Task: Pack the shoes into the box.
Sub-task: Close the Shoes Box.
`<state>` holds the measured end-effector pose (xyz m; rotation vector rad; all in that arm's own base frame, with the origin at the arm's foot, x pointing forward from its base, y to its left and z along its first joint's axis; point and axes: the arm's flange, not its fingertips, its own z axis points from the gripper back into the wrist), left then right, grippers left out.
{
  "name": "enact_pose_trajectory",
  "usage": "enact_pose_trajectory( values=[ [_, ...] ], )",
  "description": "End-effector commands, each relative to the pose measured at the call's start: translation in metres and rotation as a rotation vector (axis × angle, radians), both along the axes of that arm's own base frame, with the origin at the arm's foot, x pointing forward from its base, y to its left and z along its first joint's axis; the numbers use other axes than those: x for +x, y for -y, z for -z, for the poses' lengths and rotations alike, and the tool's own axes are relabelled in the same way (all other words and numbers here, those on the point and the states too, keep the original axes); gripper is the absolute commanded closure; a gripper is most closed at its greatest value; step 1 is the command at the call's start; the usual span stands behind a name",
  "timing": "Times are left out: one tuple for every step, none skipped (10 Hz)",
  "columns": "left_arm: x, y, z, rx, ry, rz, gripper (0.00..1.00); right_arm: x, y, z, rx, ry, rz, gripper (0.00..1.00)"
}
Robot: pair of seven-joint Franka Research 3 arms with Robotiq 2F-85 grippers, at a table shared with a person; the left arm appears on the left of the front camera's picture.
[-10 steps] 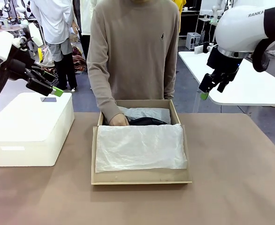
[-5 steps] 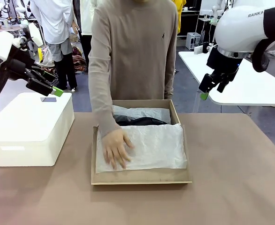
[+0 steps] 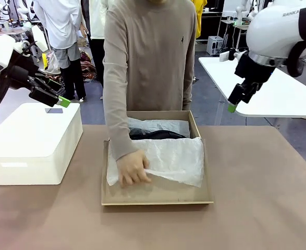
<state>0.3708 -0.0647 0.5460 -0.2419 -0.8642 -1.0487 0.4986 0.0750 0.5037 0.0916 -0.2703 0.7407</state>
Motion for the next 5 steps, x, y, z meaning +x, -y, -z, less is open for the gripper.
enact_pose_trajectory(
  values=[
    [0.001,-0.001,0.001,-0.007,0.005,0.017,0.00,-0.010,0.026,0.018,0.098,0.039,-0.138,0.00],
    [0.001,-0.001,0.001,-0.007,0.005,0.017,0.00,-0.013,0.034,0.024,0.116,0.072,-0.185,0.00],
    [0.001,-0.001,0.001,-0.007,0.005,0.017,0.00,-0.017,0.037,0.029,0.114,0.103,-0.232,0.00],
    [0.001,-0.001,0.001,-0.007,0.005,0.017,0.00,-0.021,0.039,0.035,0.121,0.122,-0.276,0.00],
    [0.001,-0.001,0.001,-0.007,0.005,0.017,0.00,-0.025,0.042,0.041,0.134,0.150,-0.335,0.00]
  ],
)
